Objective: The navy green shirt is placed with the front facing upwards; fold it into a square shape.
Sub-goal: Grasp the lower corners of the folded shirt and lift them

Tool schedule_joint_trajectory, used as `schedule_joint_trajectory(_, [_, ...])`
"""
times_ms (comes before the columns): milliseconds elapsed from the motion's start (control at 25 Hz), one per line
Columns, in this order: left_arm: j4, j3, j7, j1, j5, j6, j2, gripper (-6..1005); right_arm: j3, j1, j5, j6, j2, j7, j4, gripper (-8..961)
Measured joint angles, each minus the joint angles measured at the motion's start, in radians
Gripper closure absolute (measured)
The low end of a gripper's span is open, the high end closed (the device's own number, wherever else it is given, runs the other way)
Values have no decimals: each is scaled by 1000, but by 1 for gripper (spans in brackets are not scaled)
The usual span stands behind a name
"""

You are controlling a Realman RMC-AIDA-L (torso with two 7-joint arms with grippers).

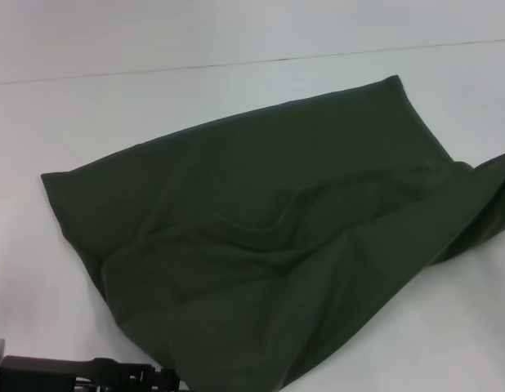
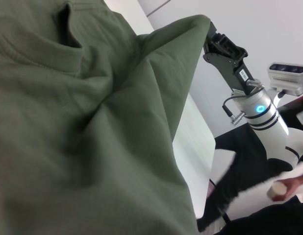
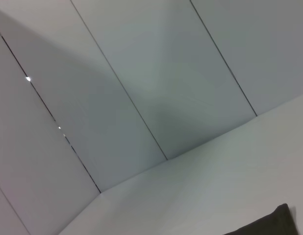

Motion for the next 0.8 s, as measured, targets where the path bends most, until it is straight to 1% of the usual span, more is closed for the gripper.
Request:
schedule_joint_trajectory(360, [-13, -3, 2, -19, -9, -46, -7, 140, 0, 0, -1, 1, 0, 0, 0, 907])
schedule_joint_trajectory(560, [-13, 5, 3, -27, -12, -45, -8, 140, 0, 0, -1, -1, 2, 0, 0, 907])
schedule_joint_trajectory(800, [-13, 6, 2, -21, -7, -38, -4, 141, 0, -1, 0, -3, 3, 0, 0, 907])
